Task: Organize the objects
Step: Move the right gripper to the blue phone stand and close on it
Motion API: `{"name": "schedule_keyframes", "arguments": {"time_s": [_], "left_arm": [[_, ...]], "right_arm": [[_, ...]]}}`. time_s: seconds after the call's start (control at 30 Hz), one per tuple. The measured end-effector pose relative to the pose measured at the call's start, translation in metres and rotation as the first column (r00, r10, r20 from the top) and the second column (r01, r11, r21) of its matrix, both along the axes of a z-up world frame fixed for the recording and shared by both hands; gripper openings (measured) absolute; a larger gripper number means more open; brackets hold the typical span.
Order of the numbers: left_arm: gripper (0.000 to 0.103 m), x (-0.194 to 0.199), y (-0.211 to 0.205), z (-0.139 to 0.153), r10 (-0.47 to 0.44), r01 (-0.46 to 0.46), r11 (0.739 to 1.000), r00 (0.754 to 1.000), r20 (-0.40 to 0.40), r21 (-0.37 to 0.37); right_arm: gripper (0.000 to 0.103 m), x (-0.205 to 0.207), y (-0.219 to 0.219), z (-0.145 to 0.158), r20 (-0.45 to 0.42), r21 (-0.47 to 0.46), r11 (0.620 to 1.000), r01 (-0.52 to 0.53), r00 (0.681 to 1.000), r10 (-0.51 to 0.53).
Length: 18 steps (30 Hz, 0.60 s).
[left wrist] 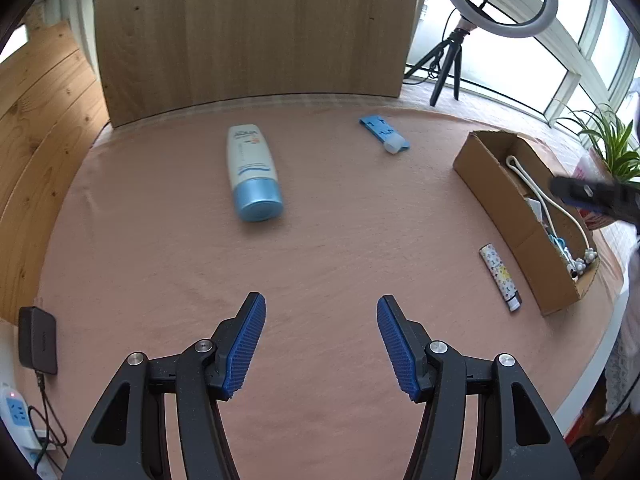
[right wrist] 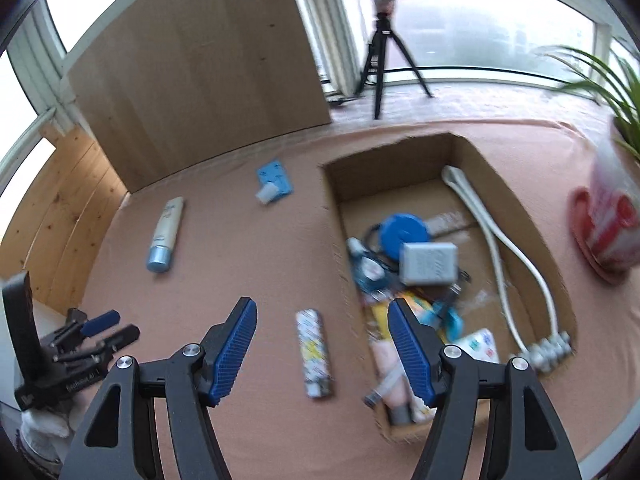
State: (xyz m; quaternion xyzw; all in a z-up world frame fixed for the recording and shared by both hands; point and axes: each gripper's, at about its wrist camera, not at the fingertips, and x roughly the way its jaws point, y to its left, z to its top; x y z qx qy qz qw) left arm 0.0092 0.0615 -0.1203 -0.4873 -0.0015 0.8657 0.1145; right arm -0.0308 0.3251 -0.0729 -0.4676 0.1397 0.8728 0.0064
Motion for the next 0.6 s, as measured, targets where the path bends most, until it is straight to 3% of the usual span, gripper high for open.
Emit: {"name": "schedule_keyframes", "arguments": {"time_s": [0.13,0.37,0.53,0.6], "left_arm": [[0.062,0.014,-0.024,0.002,0.052,-0.052,0.998,0.999,0.001,0.017],[0.062,0.036,-0.072,-0.002,0.159,-0.16,0.986,0.987,0.025,0.037],[0.062,0.05,-0.105,-0.012,0.236,-0.238,0.97,0.97,0.052,0.043],[0.062,0.054,-0.117,-0.016,0.26,-0.263,0.964,0.963,0.062,0.046]], "right_arm": [[0.064,-0.052,-0.019,0.003,0.032,-0.012,0.996,-0.087,0.996,0.087],[0.064,-0.157,-0.034,-0.016,0.116,-0.089,0.991,-0.1,0.987,0.11],[0.059,-0.229,-0.058,-0.053,0.22,0.074,0.99,-0.119,0.97,0.1],[0.058,-0.246,-0.062,-0.067,0.254,0.101,0.987,-0.121,0.963,0.092]]}}
